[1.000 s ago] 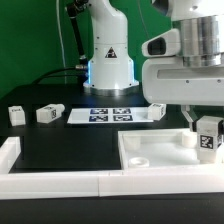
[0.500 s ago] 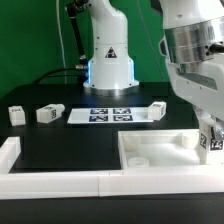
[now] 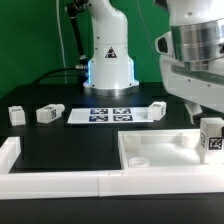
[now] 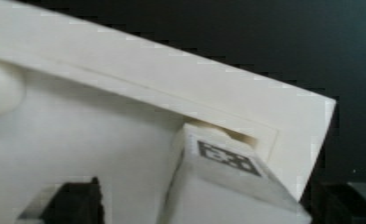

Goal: Assemble square table

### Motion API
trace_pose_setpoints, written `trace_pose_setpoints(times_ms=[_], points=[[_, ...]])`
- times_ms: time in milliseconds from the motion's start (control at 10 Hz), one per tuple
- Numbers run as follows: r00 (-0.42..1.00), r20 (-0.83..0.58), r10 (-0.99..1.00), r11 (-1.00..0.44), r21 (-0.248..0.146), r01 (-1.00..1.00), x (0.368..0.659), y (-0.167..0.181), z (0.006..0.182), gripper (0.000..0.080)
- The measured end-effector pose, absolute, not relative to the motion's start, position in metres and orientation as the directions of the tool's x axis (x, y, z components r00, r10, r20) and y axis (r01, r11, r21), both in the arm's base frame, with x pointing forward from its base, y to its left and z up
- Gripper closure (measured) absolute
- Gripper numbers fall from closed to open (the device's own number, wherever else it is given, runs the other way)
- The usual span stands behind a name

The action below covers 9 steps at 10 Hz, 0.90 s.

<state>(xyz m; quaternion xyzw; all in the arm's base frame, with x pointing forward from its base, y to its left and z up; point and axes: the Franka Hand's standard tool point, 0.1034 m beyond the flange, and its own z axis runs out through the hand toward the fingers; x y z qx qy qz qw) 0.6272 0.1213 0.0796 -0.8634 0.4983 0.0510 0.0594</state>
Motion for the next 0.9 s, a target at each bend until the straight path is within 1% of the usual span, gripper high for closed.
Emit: trace_pose_setpoints(times_ms=[100,400,500,600,700,900], points=[[0.556,-0.143,-0.819,-0.553,-0.062,-0.831,0.6269,0.1205,0.0784,0.0169],[0.744,-0.121,-0.658,-0.739,-0.091,-0.668,0.6266,0.1203,0.0777,0.0151],[0.857,-0.058,-0.512,-0.855,-0.06,-0.515,0.6264,0.1235,0.0753,0.0151],[0.949,0.007,-0.315,-0.948,-0.061,-0.314,0.6297,0.1284,0.0727,0.0151],[0.972,0.027,-0.235,-0.97,-0.064,-0.233,0.6287,0.1271,0.0695,0.0151],[0.967,0.022,-0.255,-0.965,-0.066,-0.253,0.6285,0.1272,0.0697,0.0162]])
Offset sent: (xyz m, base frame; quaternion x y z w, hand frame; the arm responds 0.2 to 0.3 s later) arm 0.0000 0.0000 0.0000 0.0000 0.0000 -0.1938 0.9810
